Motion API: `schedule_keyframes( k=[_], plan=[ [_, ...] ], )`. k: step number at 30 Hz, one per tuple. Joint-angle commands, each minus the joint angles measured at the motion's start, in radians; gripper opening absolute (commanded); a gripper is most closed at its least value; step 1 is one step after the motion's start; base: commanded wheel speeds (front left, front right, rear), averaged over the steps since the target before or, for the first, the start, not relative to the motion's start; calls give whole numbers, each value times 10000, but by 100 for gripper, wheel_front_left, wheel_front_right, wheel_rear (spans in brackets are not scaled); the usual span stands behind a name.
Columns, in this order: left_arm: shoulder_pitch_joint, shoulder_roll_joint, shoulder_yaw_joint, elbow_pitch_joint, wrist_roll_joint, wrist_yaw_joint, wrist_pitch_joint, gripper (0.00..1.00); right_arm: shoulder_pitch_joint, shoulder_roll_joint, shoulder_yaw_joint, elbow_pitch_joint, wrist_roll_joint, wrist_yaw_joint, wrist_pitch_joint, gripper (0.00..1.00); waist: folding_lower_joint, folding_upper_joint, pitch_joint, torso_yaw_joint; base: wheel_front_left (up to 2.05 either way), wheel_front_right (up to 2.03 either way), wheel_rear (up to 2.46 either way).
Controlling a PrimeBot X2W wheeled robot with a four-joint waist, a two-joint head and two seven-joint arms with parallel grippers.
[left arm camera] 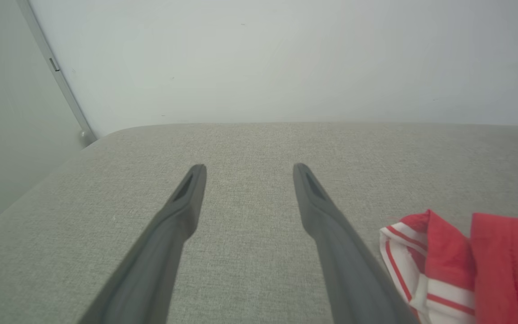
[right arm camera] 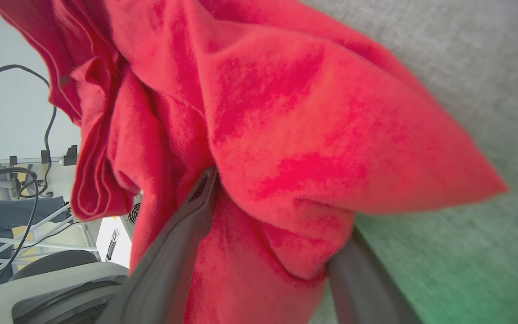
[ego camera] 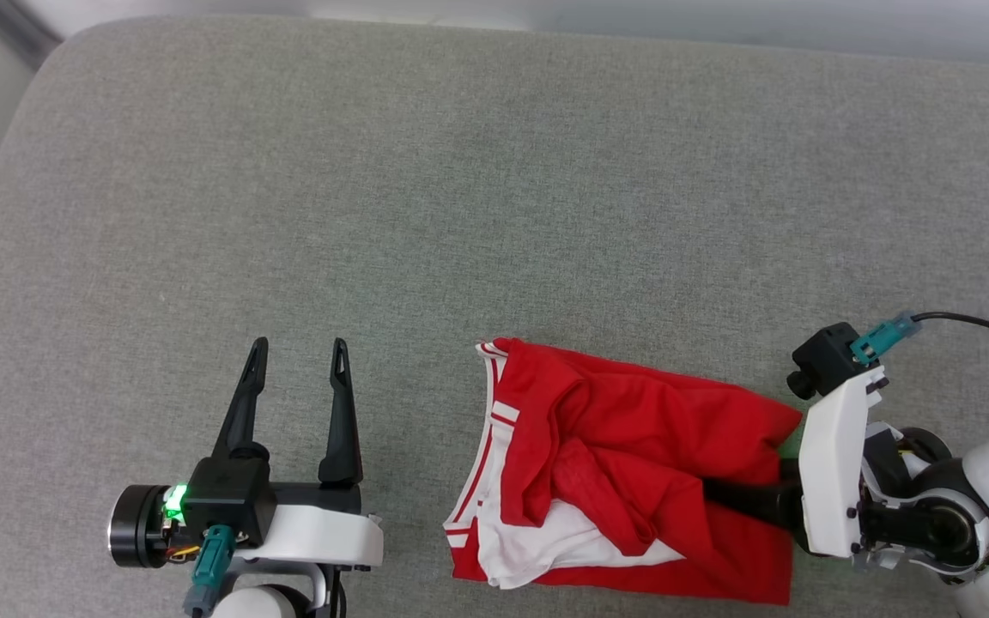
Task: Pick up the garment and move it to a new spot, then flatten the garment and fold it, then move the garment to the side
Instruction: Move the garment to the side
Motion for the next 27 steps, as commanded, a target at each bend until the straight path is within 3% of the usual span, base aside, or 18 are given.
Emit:
schedule_keyframes(
  k=[1, 11, 20, 27],
  plan=[
    [-81, -12, -28, -7, -47, 93, -22, 100, 255, 55, 477, 309, -86, -25, -74, 0, -1, 0, -68, -41, 0, 0, 0],
    [395, -9, 219, 108, -55, 77, -22, 100, -976, -575, 910, -536, 51, -15, -1242, 0, -1, 0, -1134, -593, 0, 0, 0],
    [795, -7, 553, -34, -176, 6, -22, 100, -2017, -1665, 1610, -1647, -210, -15, -1185, 0, -1, 0, -1700, -1855, 0, 0, 0],
    [680, -8, 477, -144, -139, 63, -22, 100, -2433, -2752, 1802, -1832, -494, -15, -1258, 0, -1, 0, -1463, -2973, 0, 0, 0]
  ],
)
